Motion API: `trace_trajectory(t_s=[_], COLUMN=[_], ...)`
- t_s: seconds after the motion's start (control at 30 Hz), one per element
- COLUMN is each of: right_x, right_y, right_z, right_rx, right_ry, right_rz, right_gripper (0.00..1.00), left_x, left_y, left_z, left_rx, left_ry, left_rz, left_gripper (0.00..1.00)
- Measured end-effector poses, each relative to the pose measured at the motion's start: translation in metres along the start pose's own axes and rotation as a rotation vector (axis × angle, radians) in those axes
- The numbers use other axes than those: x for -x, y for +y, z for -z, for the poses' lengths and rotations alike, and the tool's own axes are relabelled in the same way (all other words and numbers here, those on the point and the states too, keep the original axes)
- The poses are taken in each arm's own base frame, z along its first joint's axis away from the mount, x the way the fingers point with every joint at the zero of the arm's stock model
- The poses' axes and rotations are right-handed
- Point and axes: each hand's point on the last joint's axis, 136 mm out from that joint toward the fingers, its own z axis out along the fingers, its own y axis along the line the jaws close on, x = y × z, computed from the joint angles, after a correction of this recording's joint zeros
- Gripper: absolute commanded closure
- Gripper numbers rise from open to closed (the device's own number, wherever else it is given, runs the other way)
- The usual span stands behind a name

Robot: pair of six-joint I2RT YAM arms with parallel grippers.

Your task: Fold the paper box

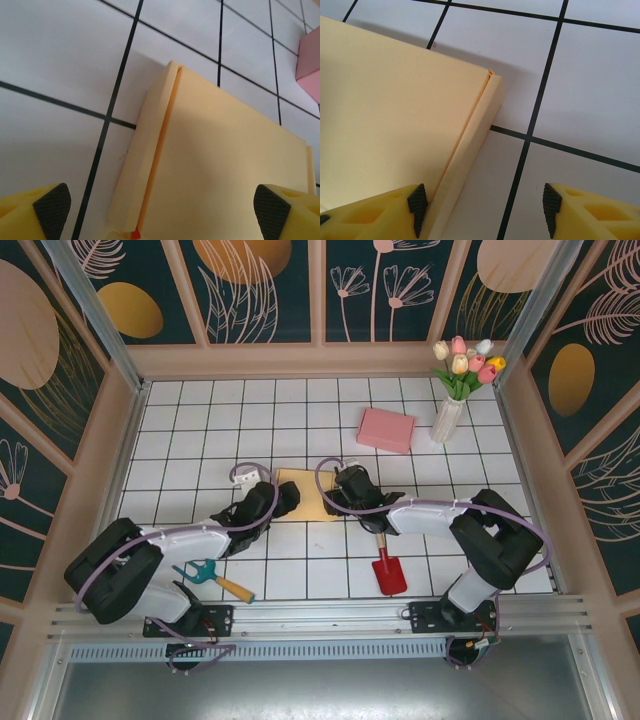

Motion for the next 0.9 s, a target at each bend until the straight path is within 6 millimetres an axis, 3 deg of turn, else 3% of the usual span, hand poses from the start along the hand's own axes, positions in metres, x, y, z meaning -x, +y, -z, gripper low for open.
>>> trace_trajectory(t_s=[0.33,0.6,0.9], right_x=[0.000,0.001,0.003], right_y=[0.000,0.000,0.000], right_z=[0.000,0.001,0.024], right_rx=[0.002,0.002,0.010], right_ry=[-0.003,-0.006,-0.017], right_rz=[-0.001,-0.005,-0.024], right_gripper=[0.34,0.34,0.33], left_x=[-0.018,-0.017,-0.016], left_y=[-0.001,-0.005,-0.007], left_z=[-0.019,-0.023,-0.025], left_rx=[0.022,0.006,-0.003], left_ry=[0.072,0.061,0.053], left_rz=[0.012,0.037,0.045], left_gripper=[0.14,0.19,0.21])
